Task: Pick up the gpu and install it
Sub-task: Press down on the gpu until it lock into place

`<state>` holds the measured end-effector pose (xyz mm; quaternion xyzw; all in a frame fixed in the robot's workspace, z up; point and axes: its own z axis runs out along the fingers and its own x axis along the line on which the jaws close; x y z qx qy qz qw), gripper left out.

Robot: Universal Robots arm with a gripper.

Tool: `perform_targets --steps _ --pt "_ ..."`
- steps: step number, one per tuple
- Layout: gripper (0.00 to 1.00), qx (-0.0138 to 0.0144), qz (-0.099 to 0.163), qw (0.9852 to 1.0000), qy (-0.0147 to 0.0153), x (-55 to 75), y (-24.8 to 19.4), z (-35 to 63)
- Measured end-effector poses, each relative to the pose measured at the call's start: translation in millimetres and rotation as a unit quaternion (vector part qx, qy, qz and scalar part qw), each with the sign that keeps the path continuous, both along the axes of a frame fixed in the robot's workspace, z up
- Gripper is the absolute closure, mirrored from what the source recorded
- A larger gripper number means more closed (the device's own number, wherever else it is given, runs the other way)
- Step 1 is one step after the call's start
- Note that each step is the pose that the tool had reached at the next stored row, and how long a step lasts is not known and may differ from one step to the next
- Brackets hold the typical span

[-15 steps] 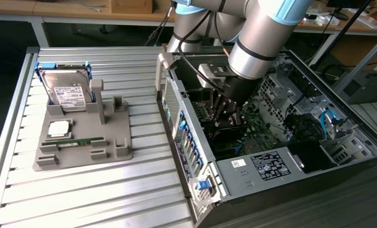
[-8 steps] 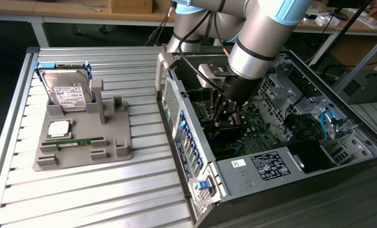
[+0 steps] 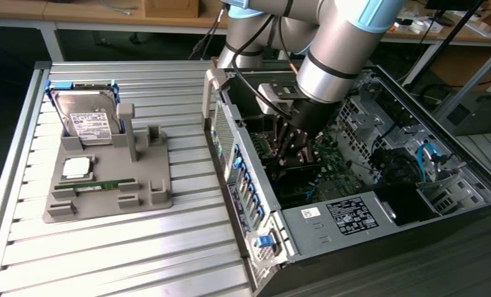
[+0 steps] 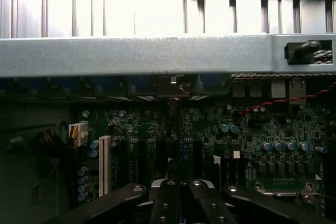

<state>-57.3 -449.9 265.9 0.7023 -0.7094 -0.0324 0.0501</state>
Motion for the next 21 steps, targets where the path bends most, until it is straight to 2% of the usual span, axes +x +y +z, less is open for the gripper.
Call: perform_targets --steps 5,7,8,10,12,17,18,20,21 --pt "0.89 0.0020 0.000 1.0000 -0.0009 0.2 0.6 1.4" --pt "0.89 0.0038 0.000 1.0000 -0.0019 0.2 0.6 5.7" --pt "0.89 0.0028 0.000 1.0000 -0.0017 0.1 0.3 11.2" --pt "0.89 0.0034 0.000 1.0000 -0.0018 0.2 0.3 19.7" --pt "0.89 0.0043 0.000 1.0000 -0.0018 1.4 0.4 20.3" --pt "0.89 0.0056 0.000 1.0000 -0.0001 22.4 0.3 20.3" --pt "0.89 0.0075 0.000 1.0000 0.0016 31.8 0.3 19.8" --pt "0.89 0.0098 0.000 0.9999 0.0034 40.5 0.3 19.3" --pt "0.89 0.0120 0.000 0.9999 0.0047 47.5 0.3 18.8"
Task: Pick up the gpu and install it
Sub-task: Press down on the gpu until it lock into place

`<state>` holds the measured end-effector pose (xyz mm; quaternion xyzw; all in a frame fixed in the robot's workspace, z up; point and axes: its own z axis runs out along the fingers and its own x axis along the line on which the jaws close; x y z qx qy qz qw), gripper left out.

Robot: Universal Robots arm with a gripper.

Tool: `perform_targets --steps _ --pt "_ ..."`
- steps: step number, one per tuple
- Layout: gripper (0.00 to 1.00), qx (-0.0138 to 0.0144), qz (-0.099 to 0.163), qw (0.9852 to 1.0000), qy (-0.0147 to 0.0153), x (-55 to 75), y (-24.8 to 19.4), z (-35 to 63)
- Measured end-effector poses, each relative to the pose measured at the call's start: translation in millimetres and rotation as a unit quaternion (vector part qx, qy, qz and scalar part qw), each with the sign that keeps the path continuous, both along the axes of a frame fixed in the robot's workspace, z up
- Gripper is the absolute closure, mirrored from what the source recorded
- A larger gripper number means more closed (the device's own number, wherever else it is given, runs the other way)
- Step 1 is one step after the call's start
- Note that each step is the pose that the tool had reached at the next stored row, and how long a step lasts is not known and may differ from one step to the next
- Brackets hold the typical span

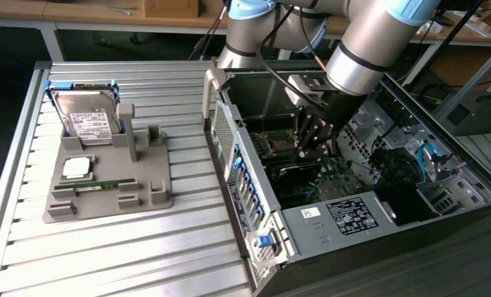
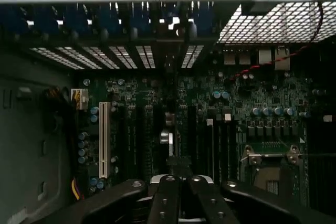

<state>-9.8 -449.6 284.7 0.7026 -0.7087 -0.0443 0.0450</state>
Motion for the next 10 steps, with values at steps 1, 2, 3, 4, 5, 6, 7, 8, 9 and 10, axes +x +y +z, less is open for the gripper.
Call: perform_targets --steps 1,2,3,4,5,6,7,8,9,10 --pt "0.89 0.0011 0.000 1.0000 0.0009 4.3 0.0 -0.4" --pt "0.89 0.0021 0.000 1.0000 0.0018 9.1 0.0 -0.8" --pt "0.89 0.0029 0.000 1.0000 0.0026 13.2 0.0 -1.2" --pt "0.89 0.0038 0.000 1.0000 0.0035 18.6 0.0 -1.6" --pt "0.89 0.0046 0.000 1.0000 0.0043 22.9 0.0 -2.0" --pt "0.89 0.0054 0.000 1.0000 0.0052 27.5 0.0 -2.4" --pt "0.89 0.0063 0.000 1.0000 0.0059 32.0 0.0 -2.8" --pt "0.89 0.0073 0.000 1.0000 0.0068 37.3 0.0 -3.2" --pt "0.89 0.0081 0.000 0.9999 0.0079 44.5 0.0 -3.6" --pt "0.89 0.0089 0.000 0.9999 0.0086 49.3 0.0 -4.0"
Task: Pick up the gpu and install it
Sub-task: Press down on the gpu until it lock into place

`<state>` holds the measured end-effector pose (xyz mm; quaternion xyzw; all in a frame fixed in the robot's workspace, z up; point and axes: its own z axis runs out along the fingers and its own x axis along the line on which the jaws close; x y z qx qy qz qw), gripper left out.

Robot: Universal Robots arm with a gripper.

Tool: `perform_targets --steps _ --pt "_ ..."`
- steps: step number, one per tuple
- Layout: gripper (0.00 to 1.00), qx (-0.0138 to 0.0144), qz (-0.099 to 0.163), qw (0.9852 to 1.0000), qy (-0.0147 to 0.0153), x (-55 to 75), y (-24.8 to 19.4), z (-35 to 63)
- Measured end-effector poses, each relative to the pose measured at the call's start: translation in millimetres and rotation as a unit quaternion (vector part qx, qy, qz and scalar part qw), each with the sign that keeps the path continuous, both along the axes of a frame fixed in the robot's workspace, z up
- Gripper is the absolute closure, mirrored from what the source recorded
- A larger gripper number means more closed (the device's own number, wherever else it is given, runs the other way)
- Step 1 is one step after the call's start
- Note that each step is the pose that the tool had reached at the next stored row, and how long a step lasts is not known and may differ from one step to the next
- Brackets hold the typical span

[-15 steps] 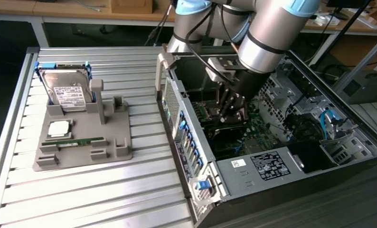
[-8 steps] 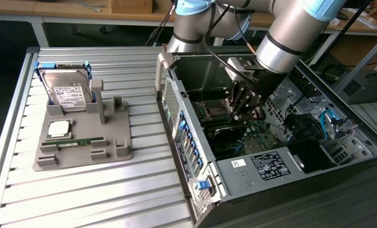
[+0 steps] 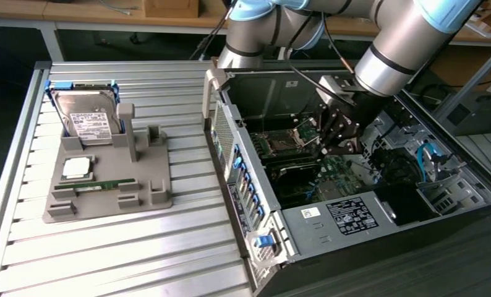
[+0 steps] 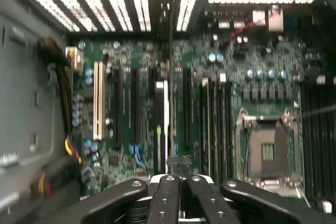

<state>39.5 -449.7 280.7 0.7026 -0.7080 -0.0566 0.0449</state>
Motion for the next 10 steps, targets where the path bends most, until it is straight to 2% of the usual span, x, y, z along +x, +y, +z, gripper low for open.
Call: perform_targets --steps 4,10 --pt "0.89 0.0021 0.000 1.0000 0.0037 19.3 0.1 -0.9" --pt "0.89 0.0019 0.000 1.0000 0.0038 19.7 0.0 -0.9"
